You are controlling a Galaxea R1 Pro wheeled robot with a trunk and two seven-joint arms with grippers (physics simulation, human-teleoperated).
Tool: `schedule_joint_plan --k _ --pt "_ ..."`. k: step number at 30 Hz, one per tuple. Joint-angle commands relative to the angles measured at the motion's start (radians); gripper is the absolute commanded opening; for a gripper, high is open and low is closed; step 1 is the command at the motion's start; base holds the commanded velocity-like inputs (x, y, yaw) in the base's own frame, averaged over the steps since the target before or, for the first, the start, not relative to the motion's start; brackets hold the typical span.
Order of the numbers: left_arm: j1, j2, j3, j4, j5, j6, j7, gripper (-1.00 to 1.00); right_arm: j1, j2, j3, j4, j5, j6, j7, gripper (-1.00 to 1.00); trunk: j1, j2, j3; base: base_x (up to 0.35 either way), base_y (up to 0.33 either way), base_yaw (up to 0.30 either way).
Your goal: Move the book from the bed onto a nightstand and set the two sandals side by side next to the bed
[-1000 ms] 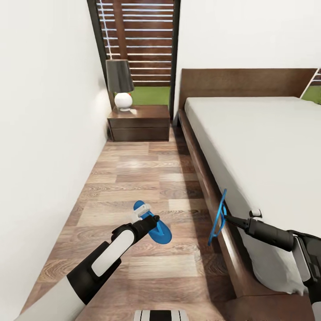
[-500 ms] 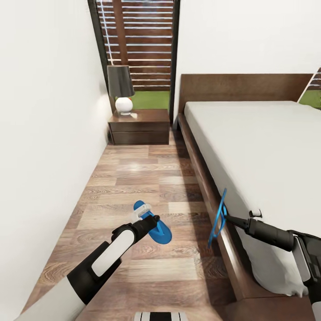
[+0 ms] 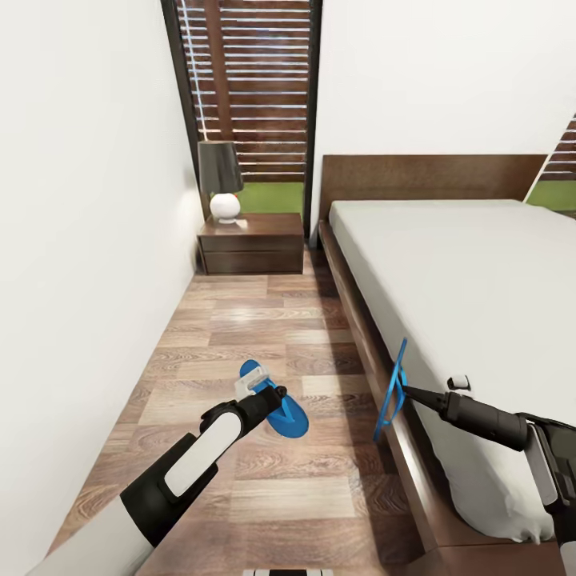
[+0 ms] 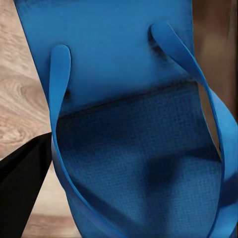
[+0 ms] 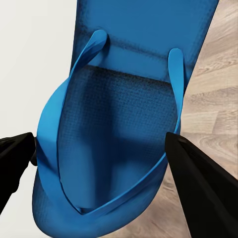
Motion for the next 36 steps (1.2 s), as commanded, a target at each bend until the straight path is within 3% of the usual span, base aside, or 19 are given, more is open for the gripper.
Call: schedule_joint_plan --k 1,8,14,33,36 --pt "-0.001 0.001 -0.002 -0.001 0.003 0.003 0.006 -1.00 0.000 0.000 0.000 0.000 -0.002 0.006 0.001 -1.00 -0.001 0.000 0.003 0.000 0.000 0.000" --pt "-0.001 0.001 -0.002 -0.001 0.003 0.004 0.006 -1.00 0.000 -0.002 -0.002 0.000 -0.002 0.006 0.002 -1.00 -0.004 0.002 0.030 0.000 0.000 0.000" --pt "-0.001 0.001 -0.002 -0.001 0.003 0.004 0.006 -1.00 0.000 -0.002 -0.002 0.000 -0.002 0.006 0.001 -1.00 -0.004 0.002 0.030 0.000 0.000 -0.034" --pt "-0.001 0.001 -0.002 -0.001 0.003 0.004 0.006 -1.00 0.000 -0.002 0.000 0.000 -0.002 0.006 0.002 -1.00 -0.004 0.002 0.030 0.000 0.000 -0.267" --pt "-0.001 0.001 -0.002 -0.001 0.003 0.004 0.006 -1.00 0.000 -0.002 -0.001 0.000 -0.002 0.007 0.003 -1.00 -0.005 0.002 0.042 0.000 0.000 -0.116"
